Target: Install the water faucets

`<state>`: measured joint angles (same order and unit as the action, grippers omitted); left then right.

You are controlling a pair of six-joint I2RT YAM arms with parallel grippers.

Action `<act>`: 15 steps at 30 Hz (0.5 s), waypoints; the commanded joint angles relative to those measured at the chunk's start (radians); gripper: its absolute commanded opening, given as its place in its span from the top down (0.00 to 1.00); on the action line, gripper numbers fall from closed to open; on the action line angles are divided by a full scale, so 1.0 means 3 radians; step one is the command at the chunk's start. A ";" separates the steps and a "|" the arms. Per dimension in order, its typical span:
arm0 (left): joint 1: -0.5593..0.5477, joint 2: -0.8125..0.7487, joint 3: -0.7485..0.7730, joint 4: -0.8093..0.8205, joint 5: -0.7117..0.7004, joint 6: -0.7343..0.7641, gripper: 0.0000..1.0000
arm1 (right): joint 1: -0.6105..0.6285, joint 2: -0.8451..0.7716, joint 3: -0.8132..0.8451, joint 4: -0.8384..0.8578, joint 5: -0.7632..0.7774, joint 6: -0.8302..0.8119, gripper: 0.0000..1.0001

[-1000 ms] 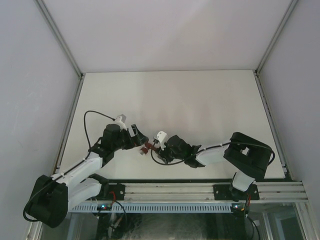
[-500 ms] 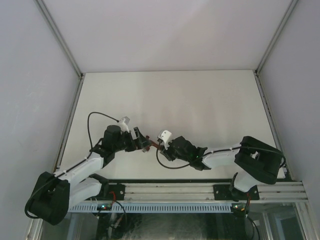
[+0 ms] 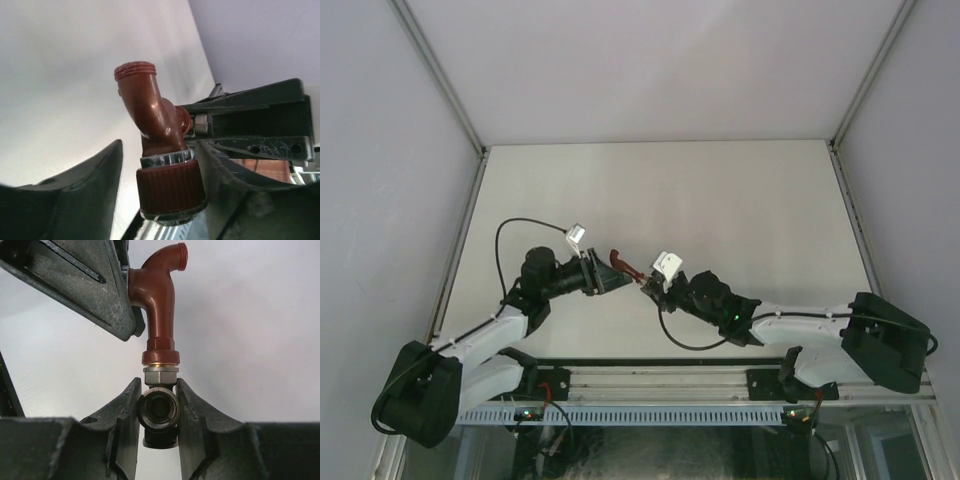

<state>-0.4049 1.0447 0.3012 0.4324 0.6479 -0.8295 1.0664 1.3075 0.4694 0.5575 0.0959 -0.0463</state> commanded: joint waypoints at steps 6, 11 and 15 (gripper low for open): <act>0.0021 -0.0353 0.0085 0.0462 0.0226 -0.0216 0.62 | -0.0149 -0.0618 -0.0207 0.0339 -0.0327 0.0051 1.00; 0.0021 -0.0441 0.0095 0.0614 0.0302 -0.0189 0.84 | -0.0308 -0.0822 -0.0230 0.0275 -0.0583 0.0326 1.00; 0.0008 -0.0407 0.0114 0.0757 0.0443 -0.0194 0.99 | -0.0532 -0.0918 -0.0231 0.0274 -0.0879 0.0673 1.00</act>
<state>-0.4171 0.9333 0.3035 0.5484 0.7372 -0.9257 0.9768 1.0985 0.4049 0.5694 -0.0673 -0.0158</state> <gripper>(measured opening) 0.491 0.295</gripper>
